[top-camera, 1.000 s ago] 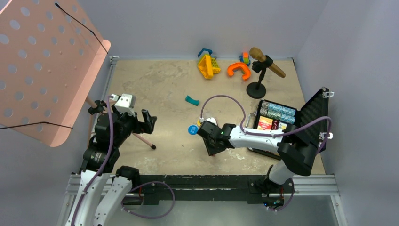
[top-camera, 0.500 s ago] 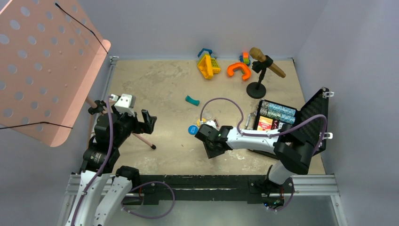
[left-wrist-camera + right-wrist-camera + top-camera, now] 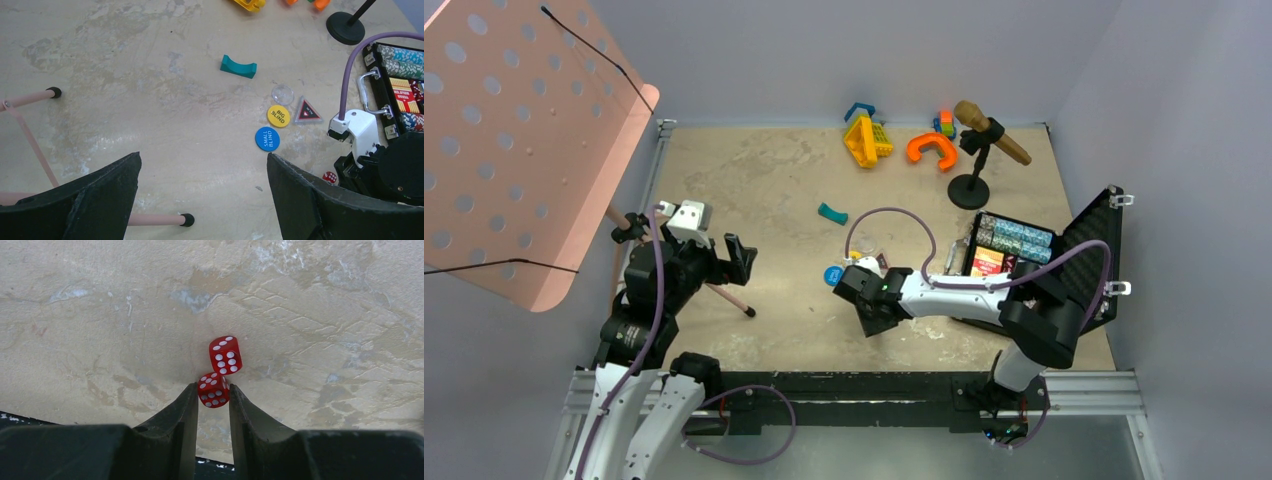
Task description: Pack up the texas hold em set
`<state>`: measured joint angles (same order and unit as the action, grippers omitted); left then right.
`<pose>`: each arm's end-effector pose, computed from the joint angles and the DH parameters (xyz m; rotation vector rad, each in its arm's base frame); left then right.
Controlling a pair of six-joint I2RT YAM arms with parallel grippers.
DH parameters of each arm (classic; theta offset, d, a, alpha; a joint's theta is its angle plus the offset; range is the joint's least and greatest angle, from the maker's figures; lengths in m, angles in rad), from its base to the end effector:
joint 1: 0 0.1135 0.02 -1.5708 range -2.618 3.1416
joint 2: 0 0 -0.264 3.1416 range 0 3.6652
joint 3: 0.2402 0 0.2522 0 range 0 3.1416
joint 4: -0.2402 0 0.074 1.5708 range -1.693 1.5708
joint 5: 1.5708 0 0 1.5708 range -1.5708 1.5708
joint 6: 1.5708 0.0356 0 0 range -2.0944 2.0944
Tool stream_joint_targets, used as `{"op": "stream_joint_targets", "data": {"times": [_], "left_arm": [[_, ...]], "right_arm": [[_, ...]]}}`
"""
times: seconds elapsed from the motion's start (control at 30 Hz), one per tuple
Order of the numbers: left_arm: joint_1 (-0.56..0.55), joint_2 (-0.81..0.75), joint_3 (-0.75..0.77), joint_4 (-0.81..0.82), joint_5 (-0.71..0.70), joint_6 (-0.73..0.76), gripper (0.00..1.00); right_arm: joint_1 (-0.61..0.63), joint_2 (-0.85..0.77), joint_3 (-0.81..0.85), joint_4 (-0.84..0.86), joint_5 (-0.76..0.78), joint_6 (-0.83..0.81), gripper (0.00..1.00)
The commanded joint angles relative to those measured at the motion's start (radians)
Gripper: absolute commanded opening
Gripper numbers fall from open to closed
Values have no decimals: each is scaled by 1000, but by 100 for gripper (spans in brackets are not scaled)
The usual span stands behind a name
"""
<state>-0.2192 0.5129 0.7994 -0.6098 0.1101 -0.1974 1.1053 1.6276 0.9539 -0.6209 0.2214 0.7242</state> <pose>0.1082 -0.0281 0.3351 0.0965 1.9083 -0.3870 0.1387 0.2588 0.1665 -0.4873 2.7543 0.1184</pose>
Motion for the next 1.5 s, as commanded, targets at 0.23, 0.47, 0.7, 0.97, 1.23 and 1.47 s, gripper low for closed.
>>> {"op": "stream_joint_targets", "data": {"times": [0.23, 0.47, 0.7, 0.97, 1.23, 1.47], "left_arm": [[-5, -7, -6, 25, -7, 12, 99], [-5, -10, -5, 23, -10, 12, 99], [-5, -12, -6, 27, -3, 10, 99], [-5, -12, -7, 34, 14, 9, 99], [-5, -7, -7, 41, 22, 9, 99], [-5, -2, -6, 45, 23, 10, 99]], "right_arm": [[25, 22, 66, -32, 65, -12, 1], [-12, -48, 141, -89, 96, -71, 0], [-280, -223, 111, -89, 79, -186, 0], [-802, -436, -24, -44, 4, -346, 0], [-1182, -416, -60, -4, -78, -416, 0], [-1251, -331, -45, -30, -99, -407, 0]]}}
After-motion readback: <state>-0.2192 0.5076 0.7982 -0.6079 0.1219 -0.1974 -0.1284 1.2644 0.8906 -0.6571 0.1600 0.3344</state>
